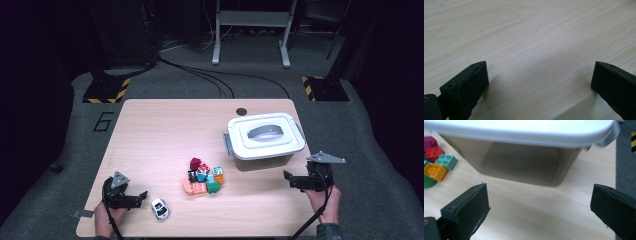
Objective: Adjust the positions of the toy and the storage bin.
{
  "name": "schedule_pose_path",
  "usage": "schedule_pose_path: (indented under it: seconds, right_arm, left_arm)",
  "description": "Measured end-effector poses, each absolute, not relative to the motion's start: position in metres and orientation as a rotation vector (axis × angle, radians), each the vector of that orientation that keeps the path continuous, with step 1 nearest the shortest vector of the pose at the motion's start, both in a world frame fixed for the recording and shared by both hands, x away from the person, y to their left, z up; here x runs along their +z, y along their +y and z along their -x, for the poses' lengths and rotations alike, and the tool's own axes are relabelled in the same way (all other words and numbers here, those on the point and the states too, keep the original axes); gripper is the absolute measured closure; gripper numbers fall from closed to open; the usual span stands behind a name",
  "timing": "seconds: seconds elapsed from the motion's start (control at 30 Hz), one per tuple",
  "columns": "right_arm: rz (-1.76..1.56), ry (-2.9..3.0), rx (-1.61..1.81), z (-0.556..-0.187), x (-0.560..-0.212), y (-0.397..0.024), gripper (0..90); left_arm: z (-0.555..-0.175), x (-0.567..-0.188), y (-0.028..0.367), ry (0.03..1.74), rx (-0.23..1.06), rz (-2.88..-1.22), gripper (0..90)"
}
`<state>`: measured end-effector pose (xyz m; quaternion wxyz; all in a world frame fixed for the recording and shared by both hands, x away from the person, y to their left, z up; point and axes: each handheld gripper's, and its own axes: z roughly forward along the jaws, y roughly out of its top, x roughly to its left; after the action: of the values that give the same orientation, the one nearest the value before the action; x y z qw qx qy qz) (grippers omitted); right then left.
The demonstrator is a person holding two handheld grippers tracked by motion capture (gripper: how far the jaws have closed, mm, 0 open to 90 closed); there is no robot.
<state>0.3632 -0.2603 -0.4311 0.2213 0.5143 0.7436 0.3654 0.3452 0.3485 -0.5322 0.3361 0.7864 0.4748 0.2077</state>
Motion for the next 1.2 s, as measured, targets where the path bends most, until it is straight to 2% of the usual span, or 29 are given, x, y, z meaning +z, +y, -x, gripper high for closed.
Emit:
schedule_pose_path:
  seconds: [0.33,0.63,0.93,1.0,1.07,1.2]
  right_arm:
    - [-1.407,2.038,1.013,-0.392,-0.4,-0.268,1.4]
    - [-1.447,2.037,1.032,-0.431,-0.391,-0.276,19.0]
    - [-1.535,2.046,0.991,-0.451,-0.394,-0.279,44.9]
    - [-1.553,2.044,0.988,-0.451,-0.395,-0.279,46.3]
    - [-1.573,2.015,1.009,-0.451,-0.396,-0.283,52.3]
    - [-1.601,1.991,1.017,-0.448,-0.397,-0.283,54.5]
  left_arm:
    - [-0.345,-0.532,0.349,1.238,0.541,-2.051,1.1]
    - [-0.345,-0.532,0.348,1.244,0.537,-2.044,1.1]
    - [-0.345,-0.532,0.348,1.239,0.536,-2.048,1.1]
    - [-0.345,-0.532,0.348,1.24,0.536,-2.047,1.1]
    - [-0.345,-0.532,0.348,1.239,0.536,-2.048,1.1]
    - [-0.345,-0.532,0.348,1.241,0.536,-2.046,1.1]
